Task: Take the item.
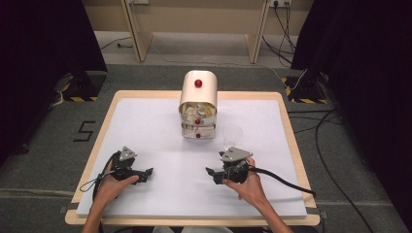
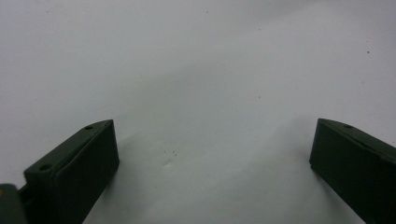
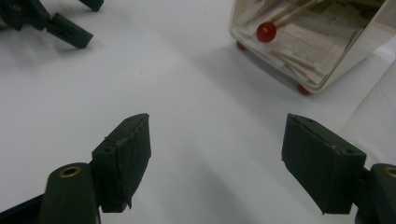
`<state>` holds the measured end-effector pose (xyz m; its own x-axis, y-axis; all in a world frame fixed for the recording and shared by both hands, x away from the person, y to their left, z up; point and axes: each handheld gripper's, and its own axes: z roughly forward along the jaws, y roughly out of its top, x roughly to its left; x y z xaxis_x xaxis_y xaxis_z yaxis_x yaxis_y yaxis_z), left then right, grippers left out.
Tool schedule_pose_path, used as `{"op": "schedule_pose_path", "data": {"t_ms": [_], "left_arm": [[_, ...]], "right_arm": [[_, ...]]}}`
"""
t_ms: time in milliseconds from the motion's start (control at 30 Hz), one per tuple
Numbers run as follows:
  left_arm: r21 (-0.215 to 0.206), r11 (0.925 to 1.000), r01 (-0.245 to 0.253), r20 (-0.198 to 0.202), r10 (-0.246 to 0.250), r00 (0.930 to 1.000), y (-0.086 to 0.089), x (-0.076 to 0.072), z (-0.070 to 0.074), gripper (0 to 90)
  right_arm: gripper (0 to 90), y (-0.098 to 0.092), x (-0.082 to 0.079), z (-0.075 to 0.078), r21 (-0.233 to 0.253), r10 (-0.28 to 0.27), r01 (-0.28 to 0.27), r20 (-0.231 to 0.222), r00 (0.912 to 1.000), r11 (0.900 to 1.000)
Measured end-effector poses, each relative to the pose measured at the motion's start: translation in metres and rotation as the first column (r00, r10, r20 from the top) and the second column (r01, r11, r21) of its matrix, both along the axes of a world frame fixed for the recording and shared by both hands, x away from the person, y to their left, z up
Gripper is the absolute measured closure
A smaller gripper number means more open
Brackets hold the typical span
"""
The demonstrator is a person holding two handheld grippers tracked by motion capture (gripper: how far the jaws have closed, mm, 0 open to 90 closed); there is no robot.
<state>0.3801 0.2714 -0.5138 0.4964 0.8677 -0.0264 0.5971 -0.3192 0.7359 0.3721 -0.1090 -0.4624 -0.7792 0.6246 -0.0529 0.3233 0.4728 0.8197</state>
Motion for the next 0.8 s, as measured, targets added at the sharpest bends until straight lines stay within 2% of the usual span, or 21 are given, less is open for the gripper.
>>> {"op": "schedule_pose_path", "data": {"t_ms": [133, 167, 333, 533, 600, 800], "left_arm": [[0.000, 1.0000, 0.000, 0.000, 0.000, 1.0000, 0.000, 0.000, 0.000, 0.2], [0.000, 1.0000, 0.000, -0.001, 0.000, 1.0000, 0.000, 0.000, 0.000, 0.2], [0.000, 1.0000, 0.000, -0.001, 0.000, 1.0000, 0.000, 0.000, 0.000, 0.2], [0.000, 1.0000, 0.000, -0.001, 0.000, 1.0000, 0.000, 0.000, 0.000, 0.2], [0.000, 1.0000, 0.000, -0.001, 0.000, 1.0000, 0.000, 0.000, 0.000, 0.2], [-0.001, 1.0000, 0.000, 0.000, 0.000, 1.0000, 0.000, 0.000, 0.000, 0.2]], "right_arm": [[26.3, 0.005, 0.006, 0.010, 0.024, 0.004, -0.005, 0.017, 0.9998, 1.000], [26.3, 0.007, 0.008, 0.014, 0.017, 0.001, -0.002, 0.030, 0.9996, 1.000], [27.8, 0.017, 0.016, 0.036, 0.044, 0.012, -0.016, 0.080, 0.9967, 0.999], [29.6, 0.036, 0.033, 0.064, 0.056, 0.020, -0.029, 0.150, 0.9884, 0.998], [30.1, 0.042, 0.038, 0.071, 0.047, 0.025, -0.034, 0.176, 0.9842, 0.998], [31.1, 0.054, 0.054, 0.083, 0.042, 0.008, -0.017, 0.215, 0.9765, 0.999]]}}
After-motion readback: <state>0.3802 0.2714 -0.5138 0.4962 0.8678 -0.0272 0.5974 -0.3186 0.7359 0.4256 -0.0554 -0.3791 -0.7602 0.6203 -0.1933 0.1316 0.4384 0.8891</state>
